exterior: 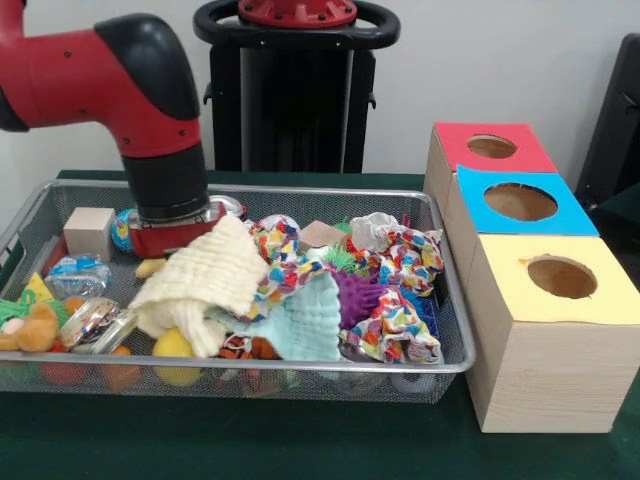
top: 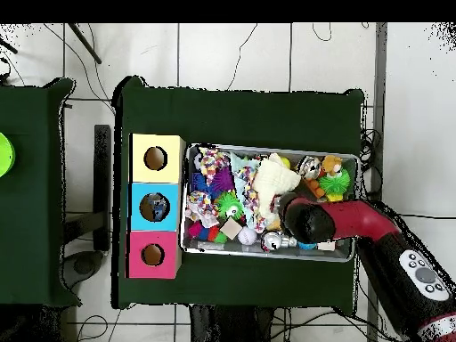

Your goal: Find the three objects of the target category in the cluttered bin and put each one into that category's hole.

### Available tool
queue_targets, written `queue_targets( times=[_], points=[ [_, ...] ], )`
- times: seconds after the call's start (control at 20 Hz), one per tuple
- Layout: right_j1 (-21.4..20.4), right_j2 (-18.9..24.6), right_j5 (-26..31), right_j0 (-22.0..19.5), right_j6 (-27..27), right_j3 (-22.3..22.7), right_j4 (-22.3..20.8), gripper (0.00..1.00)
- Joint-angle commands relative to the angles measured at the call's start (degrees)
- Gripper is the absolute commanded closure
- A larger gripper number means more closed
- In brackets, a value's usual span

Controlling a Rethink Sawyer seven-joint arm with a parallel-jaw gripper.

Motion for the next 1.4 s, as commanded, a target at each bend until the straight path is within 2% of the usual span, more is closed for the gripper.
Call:
queue_targets(
  times=[0.05,0.35,0.7,1.0,1.15,1.4],
  points=[
    [1.92,-3.75,-3.86,9.08,9.40,-3.42,0.72,1.00],
    [-9.83,-6.43,-3.10,10.70,10.50,4.83,5.02,1.00],
    [-17.27,-7.32,-0.27,10.77,8.67,9.63,11.11,1.00],
    [-28.07,-6.47,2.05,10.41,6.31,16.52,18.00,1.00],
    [-30.70,-7.73,2.97,11.58,6.33,17.96,20.16,1.00],
    [-31.59,-9.58,2.02,12.87,6.48,18.83,21.09,1.00]
  ],
)
